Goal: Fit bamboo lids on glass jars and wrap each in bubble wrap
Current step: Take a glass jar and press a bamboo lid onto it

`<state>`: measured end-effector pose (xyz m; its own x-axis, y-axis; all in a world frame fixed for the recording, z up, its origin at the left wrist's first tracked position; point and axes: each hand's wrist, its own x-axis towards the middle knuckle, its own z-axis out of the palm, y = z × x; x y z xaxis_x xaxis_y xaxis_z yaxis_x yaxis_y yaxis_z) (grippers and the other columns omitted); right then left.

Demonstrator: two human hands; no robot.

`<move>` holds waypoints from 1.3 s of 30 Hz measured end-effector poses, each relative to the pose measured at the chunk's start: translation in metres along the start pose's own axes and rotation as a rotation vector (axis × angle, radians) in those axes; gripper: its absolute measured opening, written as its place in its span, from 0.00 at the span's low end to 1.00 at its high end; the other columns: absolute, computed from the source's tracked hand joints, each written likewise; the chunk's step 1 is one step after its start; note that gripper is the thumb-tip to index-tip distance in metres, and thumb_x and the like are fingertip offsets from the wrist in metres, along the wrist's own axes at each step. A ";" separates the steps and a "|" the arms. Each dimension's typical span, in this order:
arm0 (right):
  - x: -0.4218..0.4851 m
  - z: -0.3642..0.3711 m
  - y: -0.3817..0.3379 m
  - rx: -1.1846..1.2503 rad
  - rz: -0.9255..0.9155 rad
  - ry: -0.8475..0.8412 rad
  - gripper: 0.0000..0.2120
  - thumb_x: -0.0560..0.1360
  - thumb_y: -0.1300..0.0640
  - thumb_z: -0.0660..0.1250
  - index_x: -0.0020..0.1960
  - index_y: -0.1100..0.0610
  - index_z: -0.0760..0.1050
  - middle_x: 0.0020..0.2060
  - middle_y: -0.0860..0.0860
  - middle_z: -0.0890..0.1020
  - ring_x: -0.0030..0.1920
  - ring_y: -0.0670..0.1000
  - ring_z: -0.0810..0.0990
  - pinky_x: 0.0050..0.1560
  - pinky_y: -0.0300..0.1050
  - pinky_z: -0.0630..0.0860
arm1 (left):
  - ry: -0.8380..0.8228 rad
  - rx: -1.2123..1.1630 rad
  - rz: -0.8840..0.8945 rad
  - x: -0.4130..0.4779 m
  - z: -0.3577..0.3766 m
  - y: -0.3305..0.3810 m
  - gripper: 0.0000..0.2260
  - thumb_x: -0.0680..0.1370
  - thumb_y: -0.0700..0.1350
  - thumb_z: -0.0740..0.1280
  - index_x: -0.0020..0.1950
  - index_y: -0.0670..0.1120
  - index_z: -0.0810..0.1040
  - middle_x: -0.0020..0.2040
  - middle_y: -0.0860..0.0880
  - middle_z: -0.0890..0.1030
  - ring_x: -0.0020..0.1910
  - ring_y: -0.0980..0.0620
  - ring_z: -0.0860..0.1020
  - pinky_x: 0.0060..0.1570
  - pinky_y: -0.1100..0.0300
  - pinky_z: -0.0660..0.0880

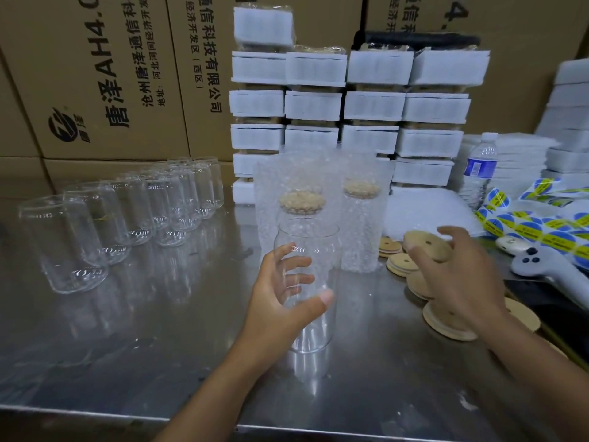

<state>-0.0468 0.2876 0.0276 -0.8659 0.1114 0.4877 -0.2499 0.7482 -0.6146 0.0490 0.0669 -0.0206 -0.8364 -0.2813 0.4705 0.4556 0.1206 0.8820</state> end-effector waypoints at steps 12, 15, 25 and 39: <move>-0.020 -0.016 -0.101 0.915 -0.298 -0.297 0.18 0.67 0.41 0.67 0.55 0.43 0.74 0.48 0.45 0.83 0.52 0.41 0.81 0.49 0.35 0.75 | 0.014 -0.009 0.025 0.001 0.003 0.002 0.32 0.60 0.53 0.76 0.63 0.57 0.69 0.55 0.56 0.80 0.53 0.51 0.80 0.48 0.61 0.77; -0.028 -0.008 -0.105 0.908 -0.330 -0.399 0.21 0.65 0.41 0.71 0.57 0.43 0.74 0.51 0.45 0.82 0.53 0.40 0.81 0.50 0.33 0.76 | 0.012 -0.016 0.029 0.001 0.003 0.002 0.34 0.60 0.53 0.76 0.64 0.56 0.69 0.56 0.53 0.79 0.53 0.51 0.80 0.48 0.60 0.77; -0.036 0.003 -0.104 0.828 -0.360 -0.489 0.19 0.66 0.41 0.71 0.56 0.40 0.74 0.54 0.43 0.80 0.56 0.38 0.78 0.54 0.32 0.75 | -0.019 0.012 0.042 0.000 0.001 0.003 0.34 0.61 0.54 0.77 0.64 0.58 0.68 0.57 0.57 0.79 0.56 0.53 0.79 0.48 0.65 0.76; -0.050 0.012 -0.123 0.820 -0.336 -0.453 0.23 0.65 0.40 0.67 0.58 0.48 0.77 0.52 0.40 0.80 0.50 0.33 0.77 0.43 0.23 0.70 | -0.004 0.033 0.097 0.002 -0.002 -0.002 0.36 0.65 0.52 0.77 0.69 0.49 0.67 0.60 0.52 0.78 0.60 0.51 0.78 0.51 0.65 0.76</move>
<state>0.0222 0.1823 0.0714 -0.7361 -0.4113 0.5376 -0.5869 -0.0079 -0.8096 0.0467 0.0641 -0.0213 -0.7903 -0.2628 0.5535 0.5242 0.1779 0.8328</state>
